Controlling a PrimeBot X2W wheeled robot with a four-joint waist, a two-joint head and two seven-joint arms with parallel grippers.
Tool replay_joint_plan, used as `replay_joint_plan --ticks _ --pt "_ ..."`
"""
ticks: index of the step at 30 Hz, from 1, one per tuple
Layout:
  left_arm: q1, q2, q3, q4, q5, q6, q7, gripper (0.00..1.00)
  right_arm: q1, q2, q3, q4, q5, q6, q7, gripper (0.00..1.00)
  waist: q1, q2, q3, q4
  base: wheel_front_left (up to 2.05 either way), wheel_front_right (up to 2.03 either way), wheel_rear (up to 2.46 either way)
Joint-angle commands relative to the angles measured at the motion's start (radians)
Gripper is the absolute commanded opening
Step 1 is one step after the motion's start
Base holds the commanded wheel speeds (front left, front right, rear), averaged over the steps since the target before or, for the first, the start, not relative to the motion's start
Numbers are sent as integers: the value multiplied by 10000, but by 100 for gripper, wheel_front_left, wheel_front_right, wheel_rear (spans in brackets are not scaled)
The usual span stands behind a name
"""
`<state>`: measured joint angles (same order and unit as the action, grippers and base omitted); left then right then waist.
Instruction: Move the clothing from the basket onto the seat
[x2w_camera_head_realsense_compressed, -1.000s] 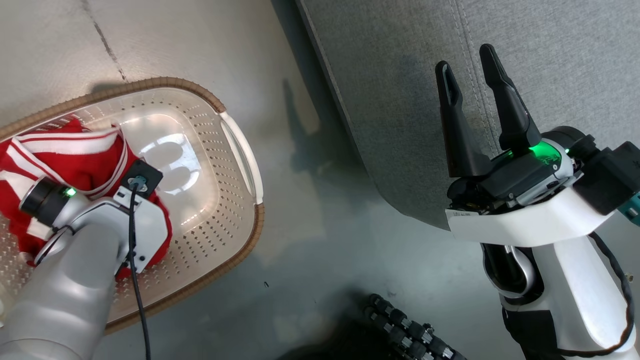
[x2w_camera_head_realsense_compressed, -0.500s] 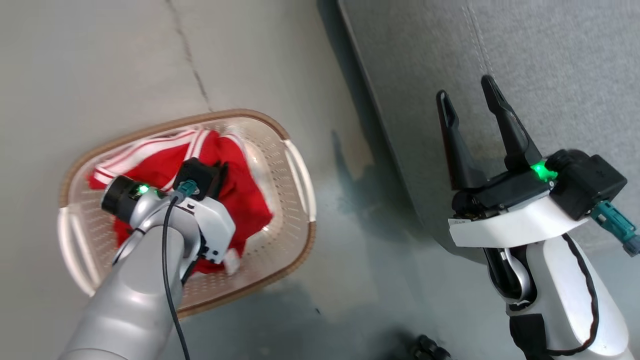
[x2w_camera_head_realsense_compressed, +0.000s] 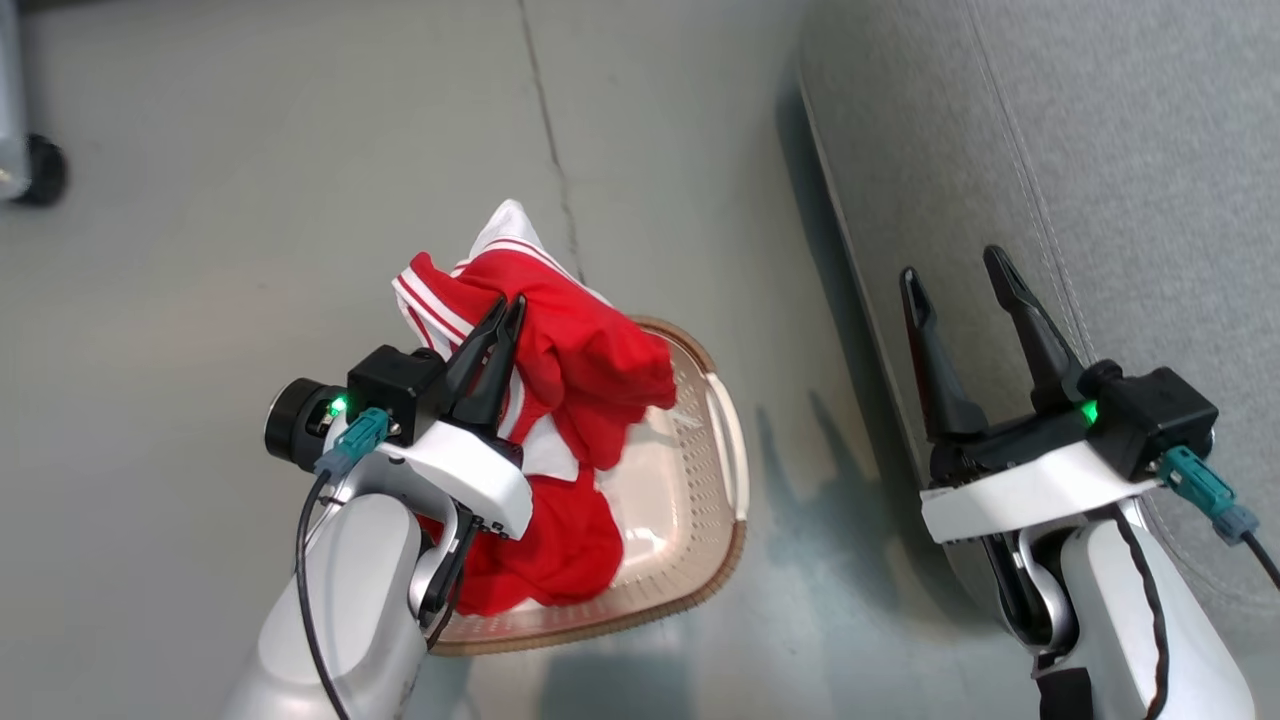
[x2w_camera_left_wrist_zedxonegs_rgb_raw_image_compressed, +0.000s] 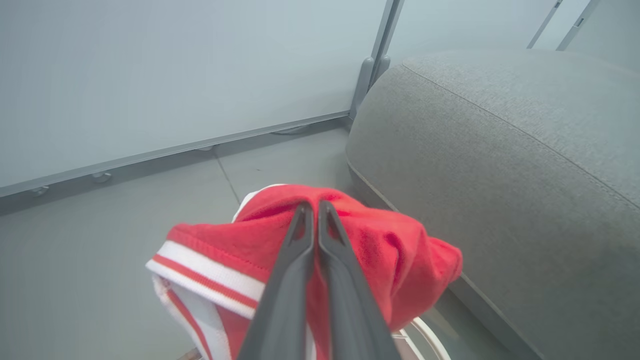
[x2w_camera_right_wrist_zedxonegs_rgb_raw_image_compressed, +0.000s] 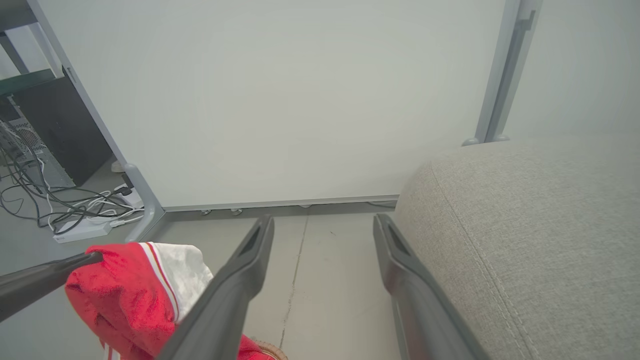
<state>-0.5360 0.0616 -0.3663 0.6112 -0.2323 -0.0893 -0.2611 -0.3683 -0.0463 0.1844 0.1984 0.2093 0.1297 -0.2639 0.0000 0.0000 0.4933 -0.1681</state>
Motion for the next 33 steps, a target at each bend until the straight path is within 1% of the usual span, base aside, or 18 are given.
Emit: replay_joint_plan --ticks 1,4,8,15,22,33 --pt "280 19 166 -534 -113 24 -35 0 217 -79 -93 53 -89 19 55 100 0 0 -810 676 0 0 0" --pt "728 6 446 -1466 -267 69 -36 0 435 -79 -219 106 -133 19 168 100 0 0 -1223 926 0 0 0" --pt "1152 -5 748 -2467 -346 -1 -36 0 716 -79 -300 131 -180 19 366 100 0 0 -1753 1149 0 0 0" --pt "1757 31 1036 -3799 -326 -146 -37 0 1261 -77 -348 96 -169 19 694 100 0 0 -2693 1344 0 0 0" --pt "2316 150 1014 -4594 -357 -231 -37 0 1820 -79 -345 -38 -38 19 893 100 0 0 -3453 1348 0 0 0" --pt "3088 227 822 -5322 -492 -88 167 0 2590 -74 -473 -244 150 19 1086 100 0 0 -4236 1353 0 0 0"
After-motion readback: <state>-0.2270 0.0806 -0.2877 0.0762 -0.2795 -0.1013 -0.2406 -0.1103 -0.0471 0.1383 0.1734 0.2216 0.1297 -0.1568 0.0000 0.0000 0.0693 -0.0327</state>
